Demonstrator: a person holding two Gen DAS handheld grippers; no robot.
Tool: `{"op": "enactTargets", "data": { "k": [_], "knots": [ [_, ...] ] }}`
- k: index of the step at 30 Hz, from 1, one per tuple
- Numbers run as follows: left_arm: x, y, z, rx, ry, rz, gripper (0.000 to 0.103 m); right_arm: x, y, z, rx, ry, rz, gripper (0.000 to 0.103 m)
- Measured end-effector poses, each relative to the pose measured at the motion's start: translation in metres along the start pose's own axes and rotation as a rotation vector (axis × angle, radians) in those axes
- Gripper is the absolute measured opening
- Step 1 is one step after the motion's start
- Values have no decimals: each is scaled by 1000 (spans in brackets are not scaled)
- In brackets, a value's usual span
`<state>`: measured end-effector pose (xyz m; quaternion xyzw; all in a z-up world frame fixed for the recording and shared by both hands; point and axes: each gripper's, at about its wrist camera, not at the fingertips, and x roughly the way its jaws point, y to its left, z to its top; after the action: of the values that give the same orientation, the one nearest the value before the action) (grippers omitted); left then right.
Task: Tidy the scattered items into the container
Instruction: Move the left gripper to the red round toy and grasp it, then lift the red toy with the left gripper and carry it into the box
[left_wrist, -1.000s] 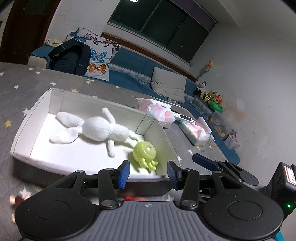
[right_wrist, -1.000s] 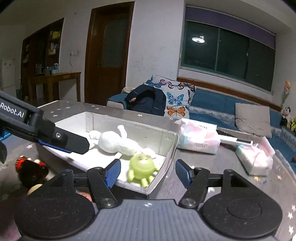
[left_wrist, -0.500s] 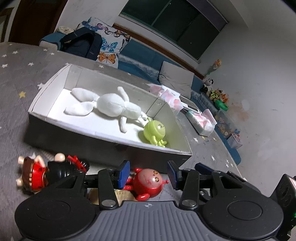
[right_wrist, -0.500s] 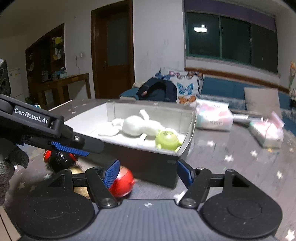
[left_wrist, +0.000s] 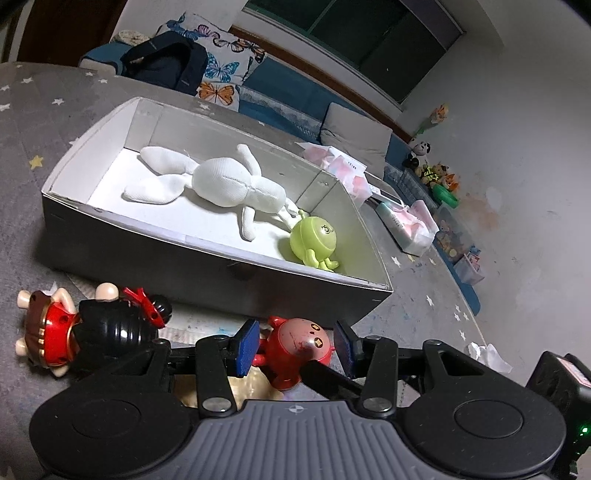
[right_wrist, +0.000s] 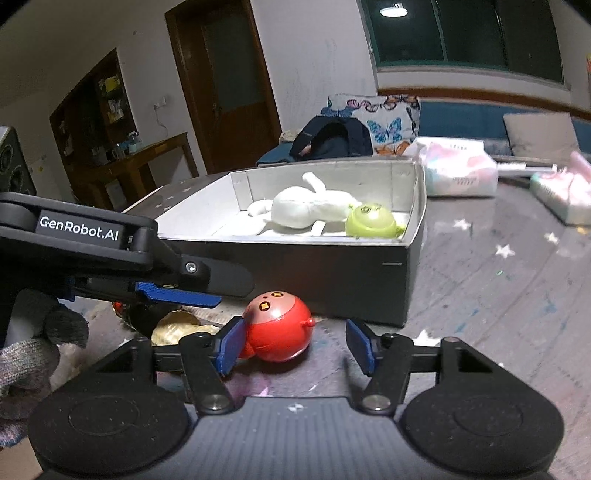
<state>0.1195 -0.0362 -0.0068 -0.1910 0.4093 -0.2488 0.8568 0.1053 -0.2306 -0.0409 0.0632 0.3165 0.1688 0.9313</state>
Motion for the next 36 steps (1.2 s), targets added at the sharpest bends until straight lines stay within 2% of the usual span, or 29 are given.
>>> {"op": "enactTargets", "data": {
  "k": [11,15,18,30,36],
  "knots": [
    [14,-2,1,-2,37,10,47,16,2,1,43,28,40,55],
    [19,-1,1,-6,60,13,47,20,2,2,50,34,51,49],
    [22,0,-1,-11,72,7,44,21,3,1,46,34,50,49],
    [10,-18,-2,30,36,-14,42,2,6,4,13,-3,34,48],
    [-11,-39,11,73,-40,-47,41,-22,10,24,-47,-79,27,49]
  ]
}}
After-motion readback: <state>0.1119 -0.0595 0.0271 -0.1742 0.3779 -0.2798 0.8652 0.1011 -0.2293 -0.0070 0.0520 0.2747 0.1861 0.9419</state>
